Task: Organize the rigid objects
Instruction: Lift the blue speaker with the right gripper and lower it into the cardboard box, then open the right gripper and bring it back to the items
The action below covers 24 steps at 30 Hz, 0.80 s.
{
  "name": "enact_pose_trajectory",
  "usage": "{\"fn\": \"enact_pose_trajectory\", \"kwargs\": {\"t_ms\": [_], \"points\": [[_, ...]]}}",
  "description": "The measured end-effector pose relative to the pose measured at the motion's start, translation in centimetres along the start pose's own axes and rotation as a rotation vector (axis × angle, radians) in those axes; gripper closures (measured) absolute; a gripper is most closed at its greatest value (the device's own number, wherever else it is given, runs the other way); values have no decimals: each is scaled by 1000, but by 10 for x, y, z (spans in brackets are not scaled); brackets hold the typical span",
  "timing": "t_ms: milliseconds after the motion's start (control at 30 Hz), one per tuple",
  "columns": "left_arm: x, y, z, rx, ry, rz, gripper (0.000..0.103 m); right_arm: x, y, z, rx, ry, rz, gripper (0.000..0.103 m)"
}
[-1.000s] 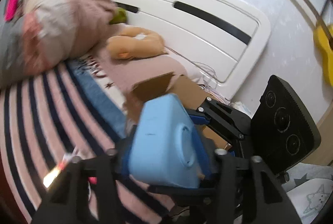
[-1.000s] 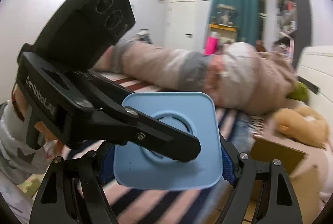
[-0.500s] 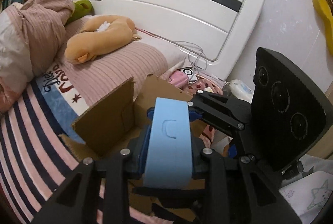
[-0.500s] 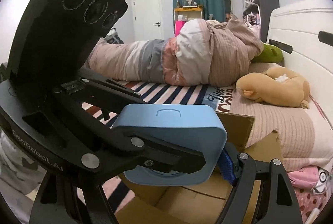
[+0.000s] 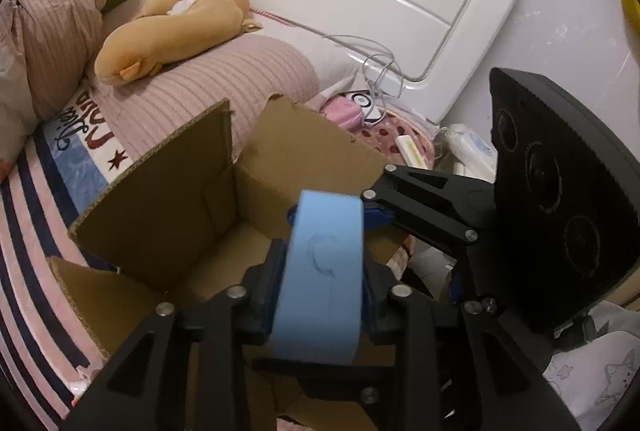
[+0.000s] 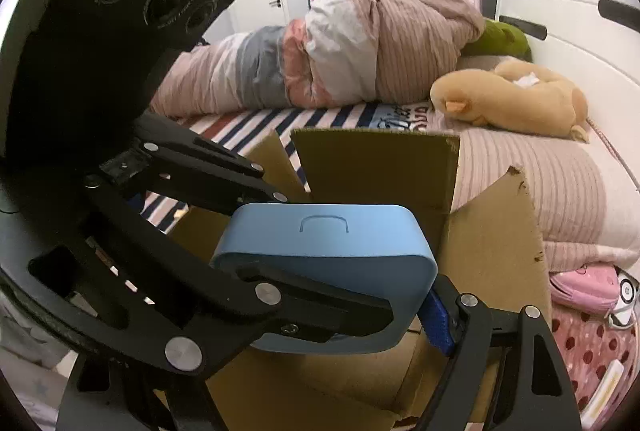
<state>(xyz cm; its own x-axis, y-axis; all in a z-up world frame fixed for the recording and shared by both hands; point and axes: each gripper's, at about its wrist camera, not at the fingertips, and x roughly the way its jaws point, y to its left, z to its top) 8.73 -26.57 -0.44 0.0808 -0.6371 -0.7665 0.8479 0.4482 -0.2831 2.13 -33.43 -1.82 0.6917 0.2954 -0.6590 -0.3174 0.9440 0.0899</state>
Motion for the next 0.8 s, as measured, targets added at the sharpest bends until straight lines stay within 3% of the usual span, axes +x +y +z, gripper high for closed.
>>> {"fn": "enact_pose_trajectory", "kwargs": {"t_ms": [67,200,300,467,600,800], "points": [[-3,1,-1,-4,-7,17,52,-1,3,-1,-9,2,-13,24],[-17,4,-4,-20,-43,25,42,-4,6,0,-20,-9,-21,16],[-30,7,-7,-31,-71,33,41,-8,11,3,-28,-28,-32,8],[-69,16,-21,-71,-174,75,38,-17,30,9,-76,-59,-66,8],[-113,33,-46,-145,-277,195,34,-25,57,21,-113,-112,-130,8],[-184,70,-117,-293,-421,427,24,-28,114,51,-156,-140,-60,8]]}}
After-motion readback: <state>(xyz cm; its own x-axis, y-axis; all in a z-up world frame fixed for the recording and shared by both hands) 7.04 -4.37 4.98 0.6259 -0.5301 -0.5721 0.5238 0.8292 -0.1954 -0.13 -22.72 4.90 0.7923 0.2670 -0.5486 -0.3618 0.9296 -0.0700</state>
